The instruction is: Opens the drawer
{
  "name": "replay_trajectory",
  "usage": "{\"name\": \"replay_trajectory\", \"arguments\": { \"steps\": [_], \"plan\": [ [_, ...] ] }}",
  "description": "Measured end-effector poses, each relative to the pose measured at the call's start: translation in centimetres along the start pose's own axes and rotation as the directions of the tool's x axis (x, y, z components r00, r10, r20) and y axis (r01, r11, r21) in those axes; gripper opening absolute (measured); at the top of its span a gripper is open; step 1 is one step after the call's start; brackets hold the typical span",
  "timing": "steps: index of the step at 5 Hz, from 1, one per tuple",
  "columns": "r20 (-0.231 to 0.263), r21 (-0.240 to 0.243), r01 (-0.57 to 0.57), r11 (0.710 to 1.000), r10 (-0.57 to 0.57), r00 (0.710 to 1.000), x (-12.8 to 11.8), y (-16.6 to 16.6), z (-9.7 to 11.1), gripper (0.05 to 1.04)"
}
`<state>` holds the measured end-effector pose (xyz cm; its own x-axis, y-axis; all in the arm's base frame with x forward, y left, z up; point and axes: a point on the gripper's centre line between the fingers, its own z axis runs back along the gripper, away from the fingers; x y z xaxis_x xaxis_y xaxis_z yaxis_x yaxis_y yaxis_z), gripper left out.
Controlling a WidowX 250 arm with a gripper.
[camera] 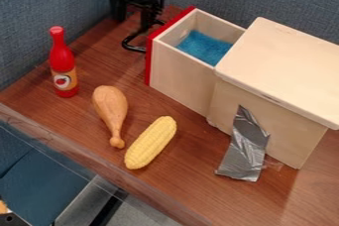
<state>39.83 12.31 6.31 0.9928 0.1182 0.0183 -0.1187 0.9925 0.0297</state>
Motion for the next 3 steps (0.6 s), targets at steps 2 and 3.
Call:
{"name": "replay_trajectory", "arguments": {
  "steps": [2,3],
  "plan": [
    [0.011,0.008,0.066,0.998,-0.066,0.998,-2.4,1.3,6.3,1.000],
    [-0.008,-0.010,0.105,0.994,-0.105,0.994,-4.3,1.9,7.2,1.000]
  ]
}}
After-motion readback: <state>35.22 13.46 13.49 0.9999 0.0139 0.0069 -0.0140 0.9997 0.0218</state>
